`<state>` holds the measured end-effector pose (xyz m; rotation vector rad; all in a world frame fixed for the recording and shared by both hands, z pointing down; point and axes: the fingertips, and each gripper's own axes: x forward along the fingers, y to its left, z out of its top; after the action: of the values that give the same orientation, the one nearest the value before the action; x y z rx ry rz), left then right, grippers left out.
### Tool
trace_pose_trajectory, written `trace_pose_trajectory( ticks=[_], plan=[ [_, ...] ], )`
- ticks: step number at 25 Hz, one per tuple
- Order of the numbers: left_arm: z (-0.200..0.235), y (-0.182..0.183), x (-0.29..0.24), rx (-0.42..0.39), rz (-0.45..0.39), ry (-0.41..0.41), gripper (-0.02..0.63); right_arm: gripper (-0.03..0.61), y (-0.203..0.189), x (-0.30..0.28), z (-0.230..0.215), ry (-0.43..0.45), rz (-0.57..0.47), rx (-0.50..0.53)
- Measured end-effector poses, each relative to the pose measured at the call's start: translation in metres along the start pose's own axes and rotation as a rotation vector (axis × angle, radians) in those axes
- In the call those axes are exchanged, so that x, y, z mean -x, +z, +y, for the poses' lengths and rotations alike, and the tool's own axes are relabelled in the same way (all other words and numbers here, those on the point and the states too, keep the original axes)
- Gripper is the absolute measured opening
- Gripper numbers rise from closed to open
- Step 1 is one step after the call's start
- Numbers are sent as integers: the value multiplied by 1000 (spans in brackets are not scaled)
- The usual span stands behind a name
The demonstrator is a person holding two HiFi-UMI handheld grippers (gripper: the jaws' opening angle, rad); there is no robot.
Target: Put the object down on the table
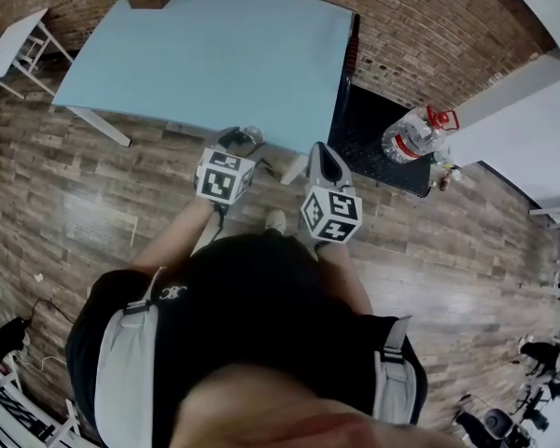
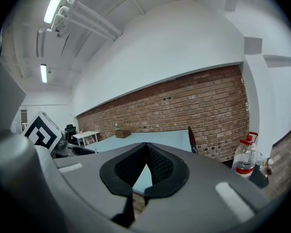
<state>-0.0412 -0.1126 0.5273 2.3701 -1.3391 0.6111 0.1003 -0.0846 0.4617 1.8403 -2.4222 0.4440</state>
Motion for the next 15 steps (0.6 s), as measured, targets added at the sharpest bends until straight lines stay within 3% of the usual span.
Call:
trace_pose_trajectory(
  ticks=[15],
  plan=[
    [-10, 64, -117, -7, 35, 1, 293, 14, 29, -71, -98, 6, 42, -2]
  ],
)
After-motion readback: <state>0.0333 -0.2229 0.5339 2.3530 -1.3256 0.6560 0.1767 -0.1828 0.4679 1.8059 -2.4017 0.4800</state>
